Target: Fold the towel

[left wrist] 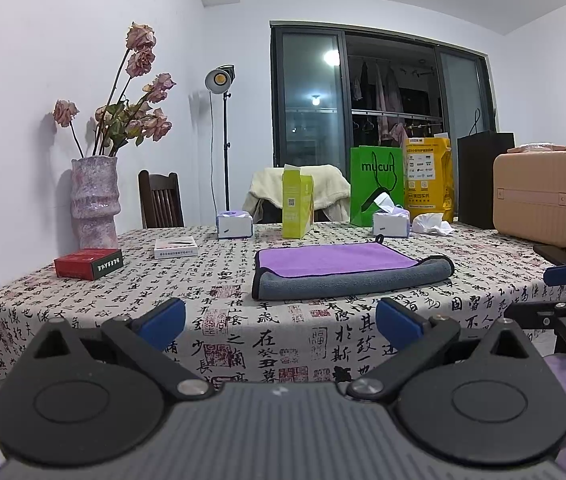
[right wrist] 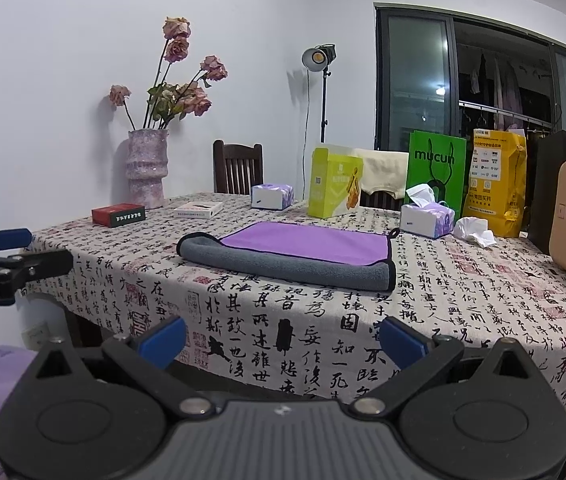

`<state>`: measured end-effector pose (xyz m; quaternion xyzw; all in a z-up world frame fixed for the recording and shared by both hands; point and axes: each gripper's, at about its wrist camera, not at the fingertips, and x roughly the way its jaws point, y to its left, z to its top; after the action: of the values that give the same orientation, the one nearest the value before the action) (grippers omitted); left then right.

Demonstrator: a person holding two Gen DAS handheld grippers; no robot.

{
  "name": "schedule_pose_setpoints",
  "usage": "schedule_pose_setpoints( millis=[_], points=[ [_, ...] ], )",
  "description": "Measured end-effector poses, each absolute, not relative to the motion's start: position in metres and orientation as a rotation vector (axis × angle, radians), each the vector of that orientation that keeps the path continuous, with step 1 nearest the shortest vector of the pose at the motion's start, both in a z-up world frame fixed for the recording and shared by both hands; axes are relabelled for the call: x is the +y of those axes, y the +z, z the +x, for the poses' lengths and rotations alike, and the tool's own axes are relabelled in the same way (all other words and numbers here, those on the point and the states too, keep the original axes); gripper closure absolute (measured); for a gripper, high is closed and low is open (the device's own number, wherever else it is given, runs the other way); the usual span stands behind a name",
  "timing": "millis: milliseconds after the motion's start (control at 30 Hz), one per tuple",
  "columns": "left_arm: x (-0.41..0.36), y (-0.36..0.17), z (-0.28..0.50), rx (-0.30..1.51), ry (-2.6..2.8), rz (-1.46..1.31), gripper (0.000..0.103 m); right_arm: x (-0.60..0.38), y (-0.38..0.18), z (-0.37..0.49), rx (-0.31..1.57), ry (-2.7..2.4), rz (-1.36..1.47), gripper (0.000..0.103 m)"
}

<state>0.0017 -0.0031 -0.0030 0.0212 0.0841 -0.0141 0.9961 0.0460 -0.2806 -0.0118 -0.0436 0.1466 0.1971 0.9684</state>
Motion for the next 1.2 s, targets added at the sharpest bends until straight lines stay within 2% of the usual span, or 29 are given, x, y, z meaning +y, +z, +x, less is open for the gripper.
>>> schedule_pose_setpoints(
  millis=[1200],
  points=[
    [-0.0043, -0.0034, 0.0031, 0.179, -0.041, 0.045, 0.0, -0.2795, -0.0132, 0.0463, 0.297, 0.4, -0.094, 0.0]
  ],
)
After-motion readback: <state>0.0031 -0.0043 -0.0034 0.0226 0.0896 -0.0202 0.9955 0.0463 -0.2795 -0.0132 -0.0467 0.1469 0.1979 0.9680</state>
